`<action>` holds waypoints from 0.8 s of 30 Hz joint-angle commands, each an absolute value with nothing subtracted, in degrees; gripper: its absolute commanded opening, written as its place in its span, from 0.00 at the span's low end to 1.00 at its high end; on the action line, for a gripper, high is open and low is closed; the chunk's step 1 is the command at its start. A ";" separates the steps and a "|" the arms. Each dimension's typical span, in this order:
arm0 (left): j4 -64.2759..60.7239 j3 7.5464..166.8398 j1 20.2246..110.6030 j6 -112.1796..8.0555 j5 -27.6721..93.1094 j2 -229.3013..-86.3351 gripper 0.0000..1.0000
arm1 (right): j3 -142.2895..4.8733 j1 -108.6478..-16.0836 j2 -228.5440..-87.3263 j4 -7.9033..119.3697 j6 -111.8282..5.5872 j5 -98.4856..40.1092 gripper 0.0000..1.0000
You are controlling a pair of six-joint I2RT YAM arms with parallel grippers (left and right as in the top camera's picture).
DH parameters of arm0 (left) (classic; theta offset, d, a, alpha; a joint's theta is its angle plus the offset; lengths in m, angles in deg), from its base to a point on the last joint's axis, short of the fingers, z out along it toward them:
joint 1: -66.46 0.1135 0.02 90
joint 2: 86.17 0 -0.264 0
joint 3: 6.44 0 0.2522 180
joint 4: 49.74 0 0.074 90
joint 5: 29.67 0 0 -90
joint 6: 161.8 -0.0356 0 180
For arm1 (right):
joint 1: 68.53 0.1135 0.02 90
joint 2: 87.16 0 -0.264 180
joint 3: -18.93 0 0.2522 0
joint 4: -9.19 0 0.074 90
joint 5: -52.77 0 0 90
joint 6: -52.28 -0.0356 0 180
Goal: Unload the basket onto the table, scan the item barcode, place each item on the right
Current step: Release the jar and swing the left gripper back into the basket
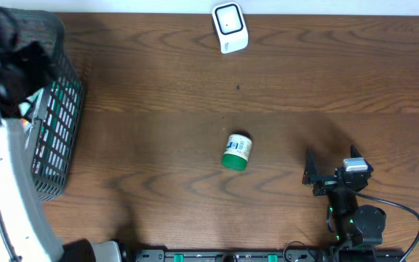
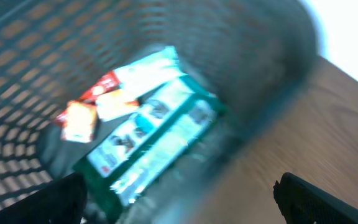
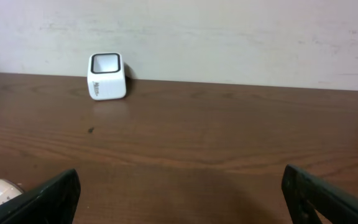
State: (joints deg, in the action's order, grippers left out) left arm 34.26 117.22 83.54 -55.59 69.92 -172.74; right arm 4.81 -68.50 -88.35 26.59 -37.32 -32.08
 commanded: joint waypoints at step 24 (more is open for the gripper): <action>32.86 115.15 104.07 -55.00 69.81 -199.07 0.98 | 4.85 -68.80 -88.29 26.83 -38.10 -32.26 0.99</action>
